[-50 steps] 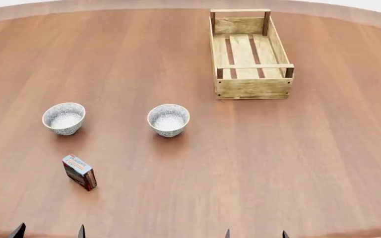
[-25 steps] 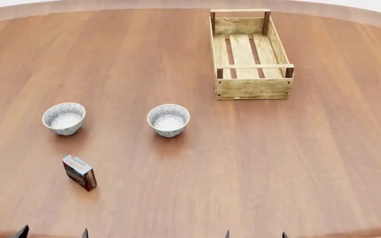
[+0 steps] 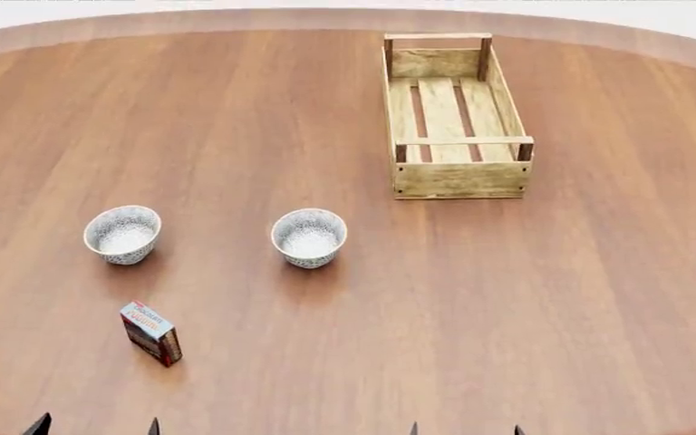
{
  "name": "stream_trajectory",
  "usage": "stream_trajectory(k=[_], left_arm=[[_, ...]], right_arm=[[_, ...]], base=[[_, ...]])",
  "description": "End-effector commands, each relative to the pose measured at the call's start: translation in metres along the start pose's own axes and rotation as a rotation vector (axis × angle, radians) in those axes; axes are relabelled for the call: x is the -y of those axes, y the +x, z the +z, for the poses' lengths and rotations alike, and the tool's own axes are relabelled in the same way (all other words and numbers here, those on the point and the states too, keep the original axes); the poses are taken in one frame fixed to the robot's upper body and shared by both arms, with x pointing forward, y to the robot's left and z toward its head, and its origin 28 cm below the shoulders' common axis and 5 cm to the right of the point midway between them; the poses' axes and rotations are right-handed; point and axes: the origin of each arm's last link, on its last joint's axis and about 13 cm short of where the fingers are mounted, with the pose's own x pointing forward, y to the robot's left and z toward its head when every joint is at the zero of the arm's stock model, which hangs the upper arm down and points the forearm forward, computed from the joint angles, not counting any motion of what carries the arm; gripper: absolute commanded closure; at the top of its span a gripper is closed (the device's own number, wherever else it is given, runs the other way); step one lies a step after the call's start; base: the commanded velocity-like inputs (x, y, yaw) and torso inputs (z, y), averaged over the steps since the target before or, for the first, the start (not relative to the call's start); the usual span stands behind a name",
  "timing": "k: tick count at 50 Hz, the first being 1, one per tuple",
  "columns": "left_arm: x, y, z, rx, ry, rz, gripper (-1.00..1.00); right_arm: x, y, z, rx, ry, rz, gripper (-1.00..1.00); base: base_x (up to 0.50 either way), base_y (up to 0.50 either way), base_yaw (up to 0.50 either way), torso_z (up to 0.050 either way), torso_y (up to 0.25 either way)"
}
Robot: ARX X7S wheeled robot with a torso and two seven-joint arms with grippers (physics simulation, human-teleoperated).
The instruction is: Stack the right bowl on the left bowl and place them in the tray.
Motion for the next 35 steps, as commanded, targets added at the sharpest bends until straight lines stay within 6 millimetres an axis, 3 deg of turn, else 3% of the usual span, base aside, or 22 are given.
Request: stream_trajectory(k=[1, 17, 22, 28, 35], left_arm=[[-0.001, 0.0, 0.003, 0.016, -0.021, 0.008, -1.0], [-0.001, -0.002, 0.006, 0.032, -0.025, 0.005, -1.0], [0.0, -0.007, 0.015, 0.131, -0.007, 0.005, -1.0], [-0.003, -0.028, 0.054, 0.551, 0.036, 0.081, -1.0], [-0.004, -0.043, 0.071, 0.743, 0.09, 0.131, -1.0]], right_arm=[[0.0, 0.001, 0.001, 0.009, 0.0, 0.005, -1.0], [0.0, -0.001, 0.002, 0.013, 0.004, 0.007, -1.0], [0.001, -0.002, 0.009, 0.064, 0.084, 0.001, -1.0], [0.003, -0.021, 0.048, 0.492, 0.098, -0.018, -1.0], [0.002, -0.034, 0.06, 0.658, 0.093, 0.001, -1.0]], base=[[0.0, 0.0, 0.0, 0.05, 0.0], [0.0, 0.0, 0.0, 0.05, 0.0], [0.0, 0.0, 0.0, 0.03, 0.0], [0.0, 0.0, 0.0, 0.0, 0.0], [0.0, 0.0, 0.0, 0.0, 0.0]])
